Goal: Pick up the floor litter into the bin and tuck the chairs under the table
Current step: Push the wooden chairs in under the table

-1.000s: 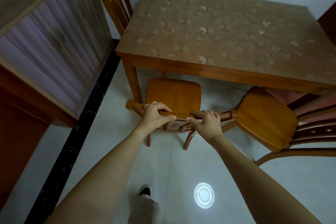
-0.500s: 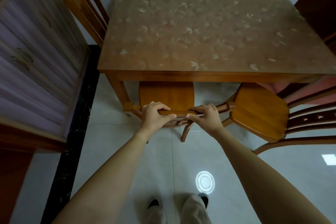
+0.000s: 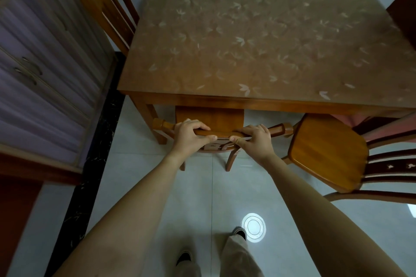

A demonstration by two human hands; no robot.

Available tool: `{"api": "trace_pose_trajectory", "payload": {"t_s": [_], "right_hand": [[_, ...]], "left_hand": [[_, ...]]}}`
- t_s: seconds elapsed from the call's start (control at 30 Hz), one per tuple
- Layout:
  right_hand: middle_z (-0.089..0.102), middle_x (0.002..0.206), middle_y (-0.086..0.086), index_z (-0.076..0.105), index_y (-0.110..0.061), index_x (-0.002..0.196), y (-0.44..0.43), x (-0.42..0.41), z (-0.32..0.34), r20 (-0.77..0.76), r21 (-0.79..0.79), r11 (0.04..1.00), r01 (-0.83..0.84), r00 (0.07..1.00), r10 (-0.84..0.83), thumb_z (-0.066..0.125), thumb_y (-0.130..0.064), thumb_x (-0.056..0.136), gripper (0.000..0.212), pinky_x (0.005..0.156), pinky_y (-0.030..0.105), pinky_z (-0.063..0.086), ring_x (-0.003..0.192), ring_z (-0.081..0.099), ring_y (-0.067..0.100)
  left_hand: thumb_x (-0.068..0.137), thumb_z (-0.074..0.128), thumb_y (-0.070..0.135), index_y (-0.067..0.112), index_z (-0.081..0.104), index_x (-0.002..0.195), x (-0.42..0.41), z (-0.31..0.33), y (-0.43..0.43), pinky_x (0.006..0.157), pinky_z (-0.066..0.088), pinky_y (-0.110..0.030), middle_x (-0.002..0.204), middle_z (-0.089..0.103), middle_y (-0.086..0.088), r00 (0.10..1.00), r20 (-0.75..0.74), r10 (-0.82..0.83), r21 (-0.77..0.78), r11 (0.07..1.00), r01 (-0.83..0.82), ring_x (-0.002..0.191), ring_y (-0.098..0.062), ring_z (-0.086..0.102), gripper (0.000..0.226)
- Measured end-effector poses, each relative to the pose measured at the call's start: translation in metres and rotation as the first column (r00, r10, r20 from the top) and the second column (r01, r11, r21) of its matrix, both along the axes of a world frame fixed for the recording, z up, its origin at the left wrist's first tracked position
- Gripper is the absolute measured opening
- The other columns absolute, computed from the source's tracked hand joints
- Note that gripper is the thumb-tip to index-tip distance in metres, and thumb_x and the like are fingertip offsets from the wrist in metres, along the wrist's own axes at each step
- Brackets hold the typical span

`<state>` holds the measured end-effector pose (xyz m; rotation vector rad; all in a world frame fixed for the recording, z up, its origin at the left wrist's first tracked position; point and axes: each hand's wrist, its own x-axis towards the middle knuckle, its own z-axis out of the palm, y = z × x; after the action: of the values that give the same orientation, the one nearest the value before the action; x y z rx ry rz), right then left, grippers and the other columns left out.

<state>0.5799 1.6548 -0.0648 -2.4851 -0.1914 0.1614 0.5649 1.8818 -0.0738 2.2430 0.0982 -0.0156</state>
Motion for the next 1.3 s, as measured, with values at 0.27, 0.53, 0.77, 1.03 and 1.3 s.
{"api": "trace_pose_trajectory", "payload": {"t_s": [0.27, 0.53, 0.77, 1.03, 1.3], "right_hand": [[0.063, 0.097, -0.005, 0.070, -0.024, 0.113, -0.002, 0.019, 0.002, -0.006, 0.029, 0.999, 0.023, 1.000, -0.023, 0.063, -0.055, 0.086, 0.042, 0.114, 0.039, 0.016, 0.097, 0.042, 0.011], [0.063, 0.100, -0.004, 0.070, -0.022, 0.115, -0.002, 0.024, 0.001, 0.004, -0.016, 1.000, -0.008, 1.000, 0.008, 0.060, -0.057, 0.087, 0.046, 0.116, 0.041, 0.015, 0.099, 0.045, 0.013], [0.061, 0.125, 0.005, 0.062, -0.016, 0.126, 0.015, -0.007, 0.013, 0.071, -0.049, 0.999, 0.001, 0.997, 0.003, 0.051, -0.053, 0.094, 0.051, 0.120, 0.042, 0.016, 0.125, 0.047, 0.025], [0.048, 0.147, 0.004, 0.050, -0.019, 0.142, 0.023, -0.089, 0.075, 0.306, -0.174, 0.983, -0.049, 0.947, 0.101, 0.030, -0.061, 0.097, 0.064, 0.120, 0.044, 0.016, 0.141, 0.035, 0.024], [0.044, 0.151, 0.001, 0.040, -0.023, 0.148, 0.010, -0.224, 0.090, 0.317, -0.211, 0.974, 0.078, 0.948, -0.007, 0.026, -0.055, 0.101, 0.059, 0.122, 0.042, 0.010, 0.144, 0.030, 0.020]], "left_hand": [[0.065, 0.078, 0.057, 0.041, 0.063, 0.078, 0.019, 0.002, -0.004, 0.084, 0.047, -0.041, 0.088, 0.063, 0.016, 0.999, -0.024, 0.023, 0.011, 1.000, -0.023, 0.094, -0.015, 0.054, 0.025], [0.067, 0.078, 0.055, 0.037, 0.068, 0.083, 0.020, 0.007, -0.005, 0.085, 0.046, -0.039, 0.092, 0.064, 0.012, 0.999, -0.010, 0.041, 0.037, 0.998, -0.041, 0.097, -0.015, 0.053, 0.026], [0.080, 0.071, 0.047, 0.021, 0.065, 0.119, -0.006, 0.017, 0.000, 0.101, 0.039, -0.037, 0.120, 0.064, 0.002, 0.998, 0.054, -0.041, 0.199, 0.980, 0.029, 0.117, -0.018, 0.052, 0.047], [0.095, 0.035, 0.059, 0.027, 0.033, 0.147, -0.080, 0.078, 0.012, 0.119, 0.007, -0.042, 0.153, 0.034, 0.006, 0.938, 0.202, -0.282, 0.537, 0.832, 0.134, 0.143, -0.014, 0.023, 0.061], [0.099, 0.010, 0.054, 0.026, 0.030, 0.147, -0.203, 0.103, 0.002, 0.118, 0.012, -0.045, 0.153, 0.033, 0.006, 0.904, 0.252, -0.347, 0.466, 0.862, 0.201, 0.144, -0.016, 0.022, 0.059]]}}
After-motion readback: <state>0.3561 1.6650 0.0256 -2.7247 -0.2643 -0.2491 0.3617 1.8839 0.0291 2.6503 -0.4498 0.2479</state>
